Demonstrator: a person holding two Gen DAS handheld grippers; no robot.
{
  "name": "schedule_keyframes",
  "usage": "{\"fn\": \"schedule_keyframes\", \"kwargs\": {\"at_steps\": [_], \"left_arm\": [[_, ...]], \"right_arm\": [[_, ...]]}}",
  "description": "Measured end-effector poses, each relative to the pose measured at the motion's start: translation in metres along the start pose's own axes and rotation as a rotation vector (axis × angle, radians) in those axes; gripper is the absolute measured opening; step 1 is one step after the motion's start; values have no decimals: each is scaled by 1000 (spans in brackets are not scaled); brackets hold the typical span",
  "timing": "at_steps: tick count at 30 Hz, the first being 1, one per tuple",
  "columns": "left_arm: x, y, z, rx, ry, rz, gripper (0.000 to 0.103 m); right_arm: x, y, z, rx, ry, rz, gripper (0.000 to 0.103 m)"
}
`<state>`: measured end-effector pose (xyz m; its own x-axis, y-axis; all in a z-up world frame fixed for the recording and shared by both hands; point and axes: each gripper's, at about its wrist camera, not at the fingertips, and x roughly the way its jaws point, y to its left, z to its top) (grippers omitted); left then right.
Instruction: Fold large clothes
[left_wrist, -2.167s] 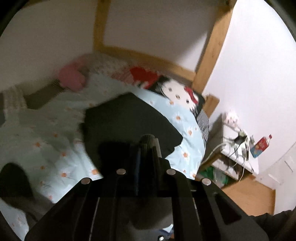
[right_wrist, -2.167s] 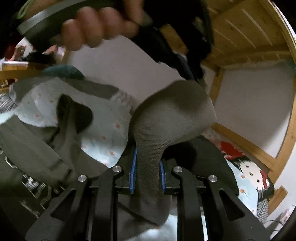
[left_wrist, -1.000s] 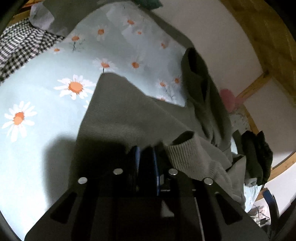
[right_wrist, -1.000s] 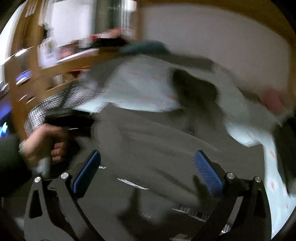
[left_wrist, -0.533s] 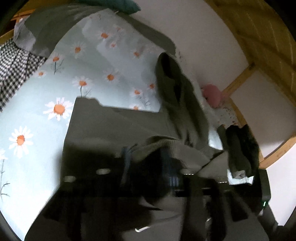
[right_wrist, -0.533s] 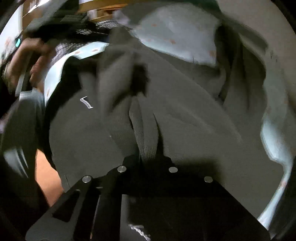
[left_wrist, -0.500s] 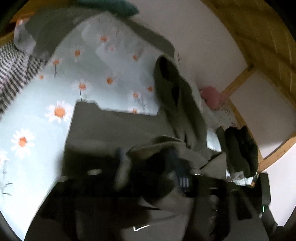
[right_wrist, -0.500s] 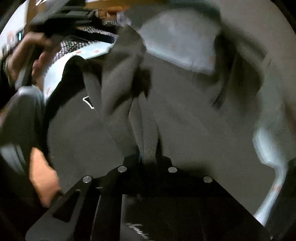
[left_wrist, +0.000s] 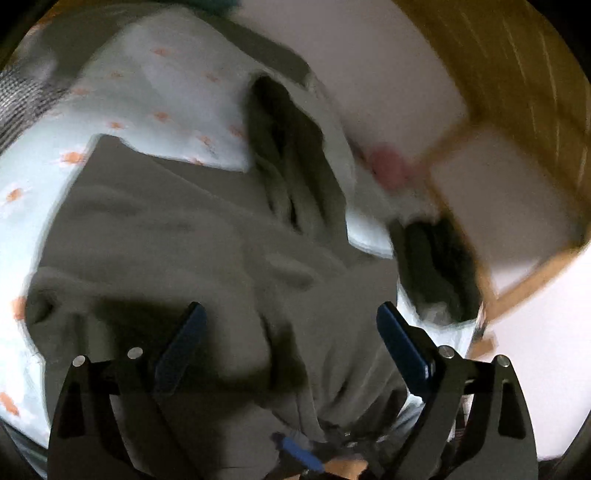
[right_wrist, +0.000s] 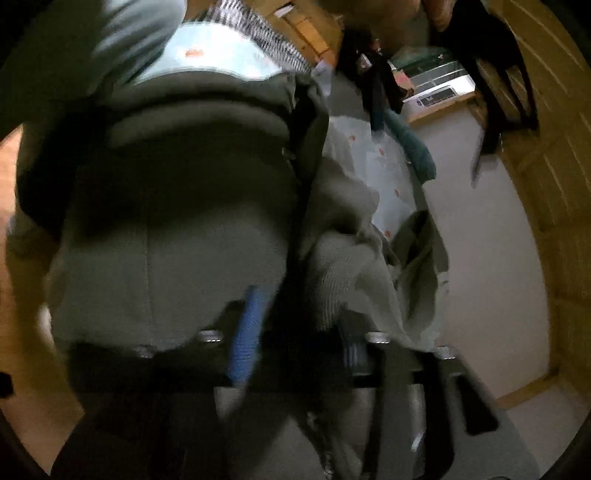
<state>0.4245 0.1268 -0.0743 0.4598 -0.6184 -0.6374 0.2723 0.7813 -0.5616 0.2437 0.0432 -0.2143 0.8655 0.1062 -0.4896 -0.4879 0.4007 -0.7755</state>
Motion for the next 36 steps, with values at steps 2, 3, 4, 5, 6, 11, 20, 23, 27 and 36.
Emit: {"fn": "schedule_keyframes", "kwargs": {"at_steps": [2, 3, 4, 5, 6, 11, 20, 23, 27, 36], "left_arm": [[48, -19, 5, 112, 133, 105, 92], [74, -23, 5, 157, 210, 170, 93], [97, -24, 5, 200, 262, 235, 93], [113, -22, 6, 224, 287, 289, 91], [120, -19, 8, 229, 290, 314, 81], [97, 2, 30, 98, 221, 144, 18], [21, -49, 128, 120, -67, -97, 0], [63, -46, 121, 139, 171, 45, 63], [132, -8, 66, 230, 428, 378, 83], [157, 11, 74, 120, 349, 319, 35]], "right_arm": [[8, -1, -1, 17, 2, 9, 51], [7, -3, -1, 21, 8, 13, 51], [7, -2, -2, 31, 14, 14, 51], [9, -2, -1, 49, 19, 17, 51], [9, -5, -1, 71, 22, 21, 51], [6, -34, -3, 262, -15, 51, 43], [28, -75, 16, 386, -66, -83, 12], [35, -76, 22, 405, -47, 33, 13], [34, -47, 21, 352, -23, 77, 13], [23, -45, 23, 351, -17, 57, 13]]}}
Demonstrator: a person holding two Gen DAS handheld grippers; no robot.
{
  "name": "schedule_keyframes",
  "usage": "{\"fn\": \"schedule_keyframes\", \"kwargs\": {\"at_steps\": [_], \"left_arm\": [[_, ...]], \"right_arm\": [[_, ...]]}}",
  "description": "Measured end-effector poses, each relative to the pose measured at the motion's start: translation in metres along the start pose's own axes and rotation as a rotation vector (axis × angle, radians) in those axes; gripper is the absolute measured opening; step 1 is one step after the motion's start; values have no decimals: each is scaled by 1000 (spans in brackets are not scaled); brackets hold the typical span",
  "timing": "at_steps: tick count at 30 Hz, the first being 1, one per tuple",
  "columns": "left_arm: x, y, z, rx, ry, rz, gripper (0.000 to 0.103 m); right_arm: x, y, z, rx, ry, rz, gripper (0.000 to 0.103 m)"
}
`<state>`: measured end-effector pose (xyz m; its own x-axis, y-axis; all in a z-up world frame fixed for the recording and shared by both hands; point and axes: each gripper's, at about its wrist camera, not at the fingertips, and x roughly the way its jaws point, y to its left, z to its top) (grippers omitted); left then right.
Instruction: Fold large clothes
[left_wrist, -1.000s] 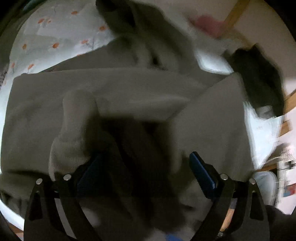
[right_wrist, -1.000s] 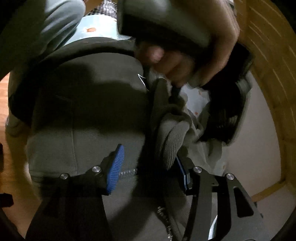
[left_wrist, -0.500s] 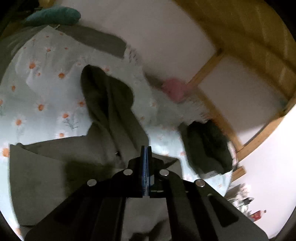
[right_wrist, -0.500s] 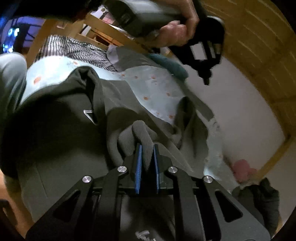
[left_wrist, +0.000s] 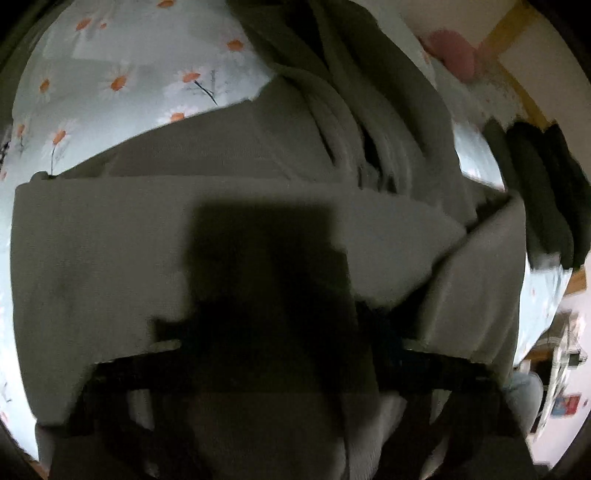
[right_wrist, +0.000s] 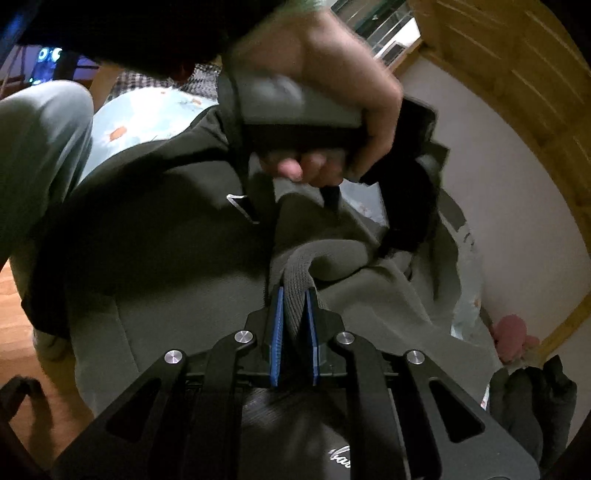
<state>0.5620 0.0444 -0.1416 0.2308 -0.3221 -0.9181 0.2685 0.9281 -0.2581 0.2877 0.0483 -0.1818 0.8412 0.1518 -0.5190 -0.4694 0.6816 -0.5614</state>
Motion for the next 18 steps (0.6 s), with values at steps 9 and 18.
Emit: {"fn": "schedule_keyframes", "kwargs": {"at_steps": [9, 18], "left_arm": [[-60, 10, 47, -140, -219, -466, 15], [-149, 74, 14, -249, -531, -410, 15]], "right_arm": [[5, -38, 15, 66, -63, -180, 11], [32, -56, 39, 84, -139, -169, 11]]}}
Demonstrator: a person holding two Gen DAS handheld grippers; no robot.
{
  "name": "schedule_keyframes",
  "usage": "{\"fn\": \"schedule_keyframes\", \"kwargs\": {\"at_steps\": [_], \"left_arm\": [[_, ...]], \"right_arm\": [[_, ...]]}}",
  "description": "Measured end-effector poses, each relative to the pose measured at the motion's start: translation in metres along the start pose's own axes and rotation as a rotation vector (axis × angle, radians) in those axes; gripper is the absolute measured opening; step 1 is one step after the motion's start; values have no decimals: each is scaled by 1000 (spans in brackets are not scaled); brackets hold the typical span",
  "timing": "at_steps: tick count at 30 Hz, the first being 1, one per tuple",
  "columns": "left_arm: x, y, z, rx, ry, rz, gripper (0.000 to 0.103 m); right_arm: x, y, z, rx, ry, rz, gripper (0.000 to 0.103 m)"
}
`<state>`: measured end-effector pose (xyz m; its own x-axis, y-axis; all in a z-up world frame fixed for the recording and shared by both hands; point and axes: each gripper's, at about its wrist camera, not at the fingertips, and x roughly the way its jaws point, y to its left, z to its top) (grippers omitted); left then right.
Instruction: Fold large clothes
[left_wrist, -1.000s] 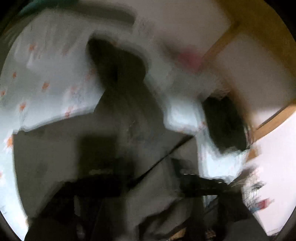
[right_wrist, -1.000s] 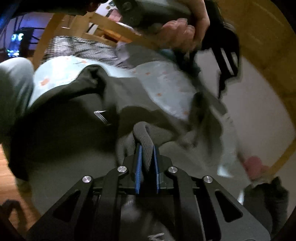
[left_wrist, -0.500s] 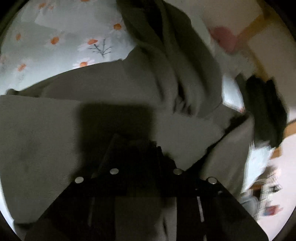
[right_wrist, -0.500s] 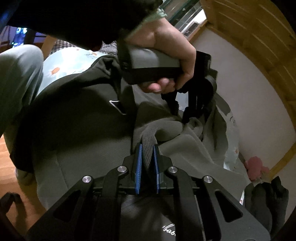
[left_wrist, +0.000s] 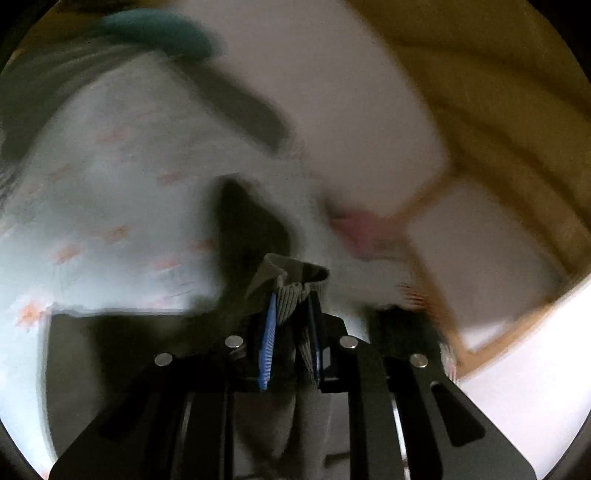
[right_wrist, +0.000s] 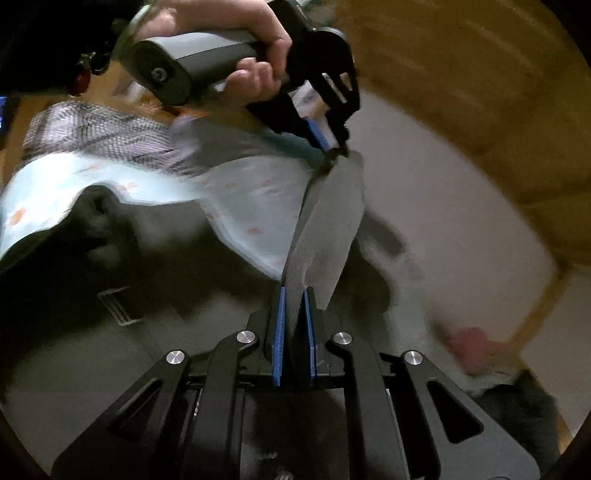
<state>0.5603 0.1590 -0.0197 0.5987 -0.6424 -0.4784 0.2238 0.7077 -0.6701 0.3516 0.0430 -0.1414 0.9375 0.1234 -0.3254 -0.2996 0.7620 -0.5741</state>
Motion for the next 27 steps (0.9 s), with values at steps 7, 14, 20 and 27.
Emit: {"fn": "schedule_keyframes", "kwargs": {"at_steps": [7, 14, 20, 27], "left_arm": [[-12, 145, -96, -238, 27, 250, 22], [-40, 159, -107, -169, 19, 263, 25], [-68, 124, -94, -75, -16, 234, 24], [-61, 31, -82, 111, -58, 107, 75]], "right_arm": [[-13, 58, -16, 29, 131, 410, 21], [-17, -119, -36, 559, 157, 159, 100], [77, -243, -174, 968, 660, 81, 71], [79, -258, -180, 1112, 571, 175, 16]]}}
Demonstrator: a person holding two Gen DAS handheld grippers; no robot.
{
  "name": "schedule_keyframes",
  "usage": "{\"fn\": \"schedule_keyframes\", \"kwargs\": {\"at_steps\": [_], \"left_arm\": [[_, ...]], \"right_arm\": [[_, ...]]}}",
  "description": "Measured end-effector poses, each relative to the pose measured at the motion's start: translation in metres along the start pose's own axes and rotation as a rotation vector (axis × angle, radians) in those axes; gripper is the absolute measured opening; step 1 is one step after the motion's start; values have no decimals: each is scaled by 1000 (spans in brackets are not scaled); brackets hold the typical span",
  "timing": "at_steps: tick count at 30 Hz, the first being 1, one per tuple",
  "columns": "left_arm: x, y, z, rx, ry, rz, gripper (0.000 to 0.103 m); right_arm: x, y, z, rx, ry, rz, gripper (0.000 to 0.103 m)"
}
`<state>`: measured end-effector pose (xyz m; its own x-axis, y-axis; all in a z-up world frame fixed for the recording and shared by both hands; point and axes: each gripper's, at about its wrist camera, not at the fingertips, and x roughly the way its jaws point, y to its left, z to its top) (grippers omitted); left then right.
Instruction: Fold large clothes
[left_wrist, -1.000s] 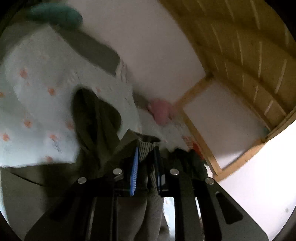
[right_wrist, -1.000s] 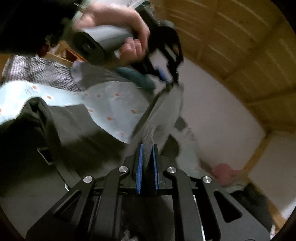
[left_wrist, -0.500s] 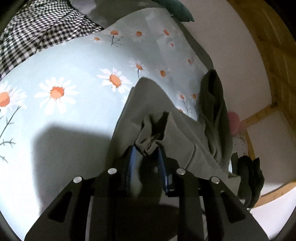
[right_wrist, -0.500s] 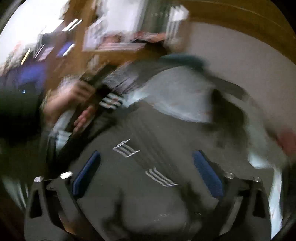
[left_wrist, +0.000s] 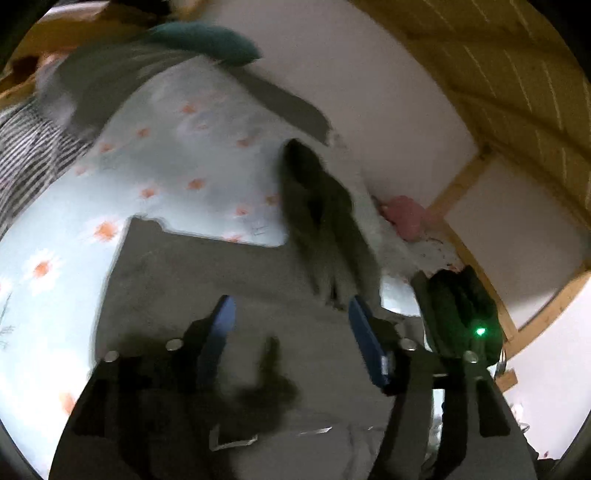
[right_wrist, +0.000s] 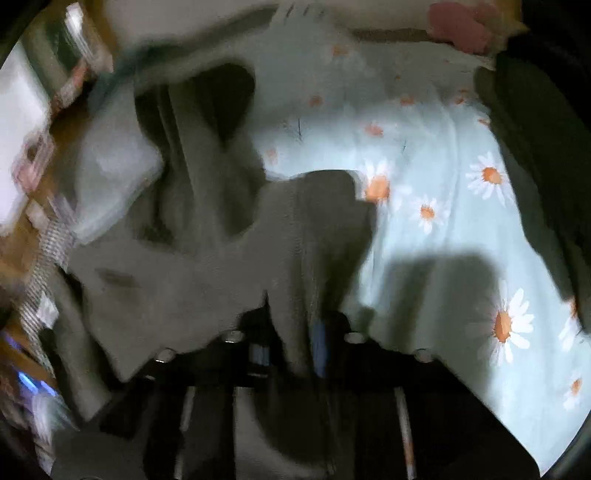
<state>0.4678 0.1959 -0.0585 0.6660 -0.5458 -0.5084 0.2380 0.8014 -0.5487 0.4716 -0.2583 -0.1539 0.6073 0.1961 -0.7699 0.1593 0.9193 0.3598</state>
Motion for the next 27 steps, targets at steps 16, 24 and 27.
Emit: {"fn": "schedule_keyframes", "kwargs": {"at_steps": [16, 24, 27], "left_arm": [[35, 4, -46, 99, 218, 288, 75], [115, -49, -5, 198, 184, 321, 97], [167, -22, -26, 211, 335, 442, 97]], "right_arm": [[-60, 14, -15, -69, -325, -130, 100], [7, 132, -53, -373, -69, -114, 100], [41, 121, -84, -356, 56, -185, 100]]}}
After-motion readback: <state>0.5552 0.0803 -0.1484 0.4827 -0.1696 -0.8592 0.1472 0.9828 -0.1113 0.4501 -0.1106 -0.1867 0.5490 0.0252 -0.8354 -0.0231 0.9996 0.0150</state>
